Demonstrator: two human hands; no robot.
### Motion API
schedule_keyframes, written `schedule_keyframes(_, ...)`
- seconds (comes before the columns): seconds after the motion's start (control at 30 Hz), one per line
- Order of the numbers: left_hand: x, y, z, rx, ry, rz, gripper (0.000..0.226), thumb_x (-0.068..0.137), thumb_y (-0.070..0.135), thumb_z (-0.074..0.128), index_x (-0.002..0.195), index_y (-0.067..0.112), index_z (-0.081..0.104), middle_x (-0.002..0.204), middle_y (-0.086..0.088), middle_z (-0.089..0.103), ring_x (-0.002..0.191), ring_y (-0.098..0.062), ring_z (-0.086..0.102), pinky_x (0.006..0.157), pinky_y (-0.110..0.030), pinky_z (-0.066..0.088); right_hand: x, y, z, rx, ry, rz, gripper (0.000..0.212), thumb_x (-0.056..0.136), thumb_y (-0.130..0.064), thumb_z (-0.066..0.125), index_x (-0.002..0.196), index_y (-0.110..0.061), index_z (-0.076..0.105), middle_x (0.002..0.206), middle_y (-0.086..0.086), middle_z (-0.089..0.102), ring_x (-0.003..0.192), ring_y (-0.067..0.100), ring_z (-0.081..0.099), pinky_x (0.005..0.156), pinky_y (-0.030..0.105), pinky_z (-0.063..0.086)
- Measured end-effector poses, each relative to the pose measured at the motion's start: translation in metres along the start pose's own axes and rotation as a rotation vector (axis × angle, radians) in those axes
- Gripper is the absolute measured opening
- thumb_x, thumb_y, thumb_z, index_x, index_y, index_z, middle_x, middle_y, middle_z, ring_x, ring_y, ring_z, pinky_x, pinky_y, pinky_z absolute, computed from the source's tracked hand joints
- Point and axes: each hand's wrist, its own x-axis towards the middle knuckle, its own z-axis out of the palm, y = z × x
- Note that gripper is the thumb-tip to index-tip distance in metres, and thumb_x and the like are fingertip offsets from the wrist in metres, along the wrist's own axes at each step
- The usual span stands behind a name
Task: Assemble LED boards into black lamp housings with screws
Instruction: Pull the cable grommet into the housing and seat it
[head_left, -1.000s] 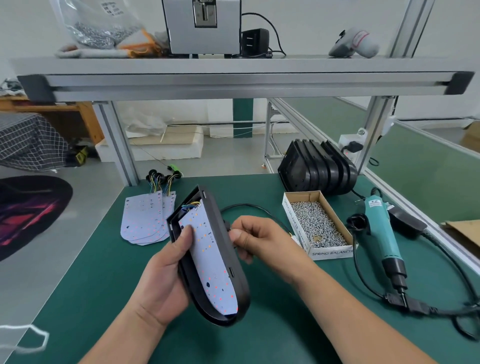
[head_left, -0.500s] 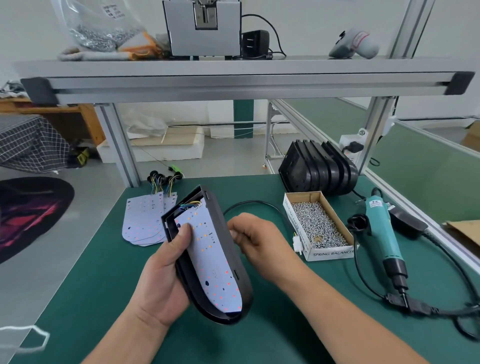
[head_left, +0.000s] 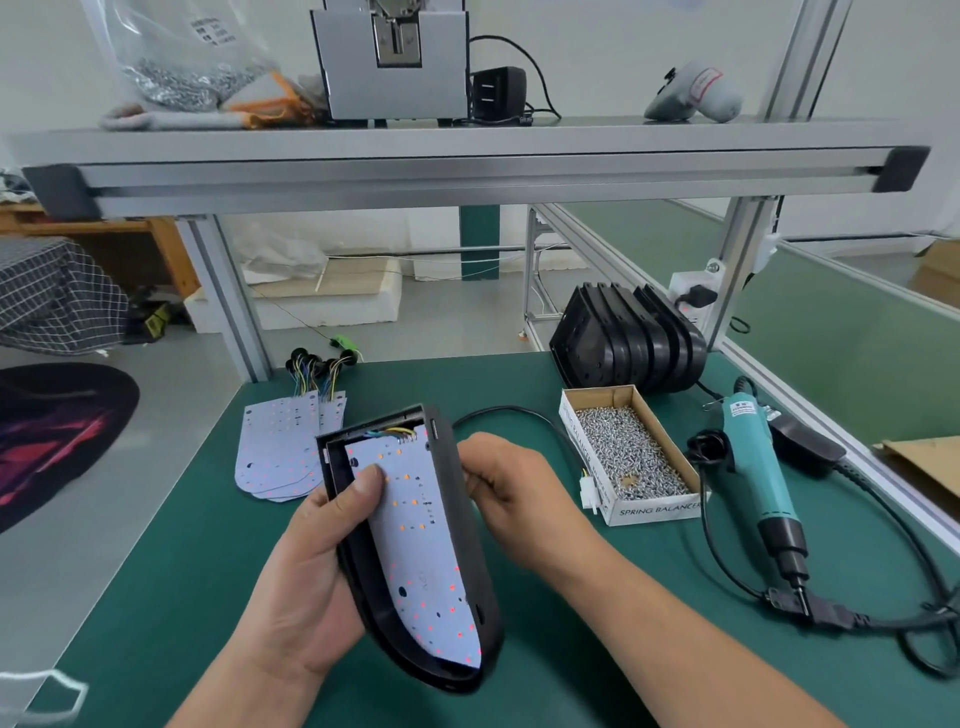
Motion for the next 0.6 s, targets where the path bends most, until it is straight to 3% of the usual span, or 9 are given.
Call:
schedule_keyframes(0.07, -0.001, 0.000, -0.001, 0.003, -0.017, 0.002, 0.031, 0.092, 0.023, 0.060, 0.109, 0.011, 0.082, 0.112, -0.016, 0.079, 0.094, -0.027, 0.080, 0.076, -0.041, 0.064, 0.000, 0.004, 0.000, -0.002, -0.021, 0.015, 0.024, 0.101, 0.001, 0.055, 0.088, -0.014, 0.068, 0.078, -0.015, 0.050, 0.076, 0.003, 0.051, 0.071, 0.020, 0.038)
schedule_keyframes(0.3, -0.002, -0.001, -0.002, 0.034, -0.051, 0.004, 0.027, 0.090, 0.023, 0.066, 0.109, 0.012, 0.082, 0.109, -0.014, 0.080, 0.092, -0.026, 0.079, 0.077, -0.041, 0.064, 0.000, 0.012, 0.003, 0.002, -0.026, 0.027, 0.021, 0.104, 0.000, 0.056, 0.091, -0.008, 0.070, 0.083, -0.008, 0.056, 0.080, 0.014, 0.055, 0.073, 0.026, 0.044)
schedule_keyframes(0.37, -0.002, 0.000, -0.001, 0.041, -0.064, 0.011, 0.031, 0.084, 0.026, 0.073, 0.110, 0.011, 0.081, 0.110, -0.014, 0.080, 0.093, -0.027, 0.079, 0.078, -0.041, 0.064, 0.000, 0.014, 0.004, 0.004, -0.022, 0.022, 0.021, 0.105, 0.000, 0.057, 0.091, -0.008, 0.070, 0.083, -0.007, 0.057, 0.081, 0.016, 0.056, 0.075, 0.030, 0.046)
schedule_keyframes(0.47, -0.002, -0.001, -0.002, 0.031, -0.066, 0.010, 0.030, 0.089, 0.022, 0.069, 0.113, 0.009, 0.080, 0.112, -0.015, 0.079, 0.094, -0.028, 0.079, 0.079, -0.042, 0.064, 0.000, 0.016, 0.004, 0.013, -0.028, 0.029, 0.022, 0.106, -0.001, 0.056, 0.091, -0.010, 0.070, 0.084, -0.007, 0.058, 0.082, 0.020, 0.058, 0.077, 0.038, 0.049)
schedule_keyframes(0.6, 0.000, -0.002, -0.003, 0.016, -0.022, -0.003, 0.030, 0.092, 0.020, 0.060, 0.109, 0.009, 0.082, 0.109, -0.016, 0.080, 0.091, -0.028, 0.080, 0.076, -0.041, 0.065, 0.000, 0.017, 0.002, 0.006, -0.039, 0.034, 0.033, 0.102, 0.002, 0.055, 0.083, -0.023, 0.062, 0.078, -0.014, 0.051, 0.076, 0.015, 0.051, 0.071, 0.031, 0.043)
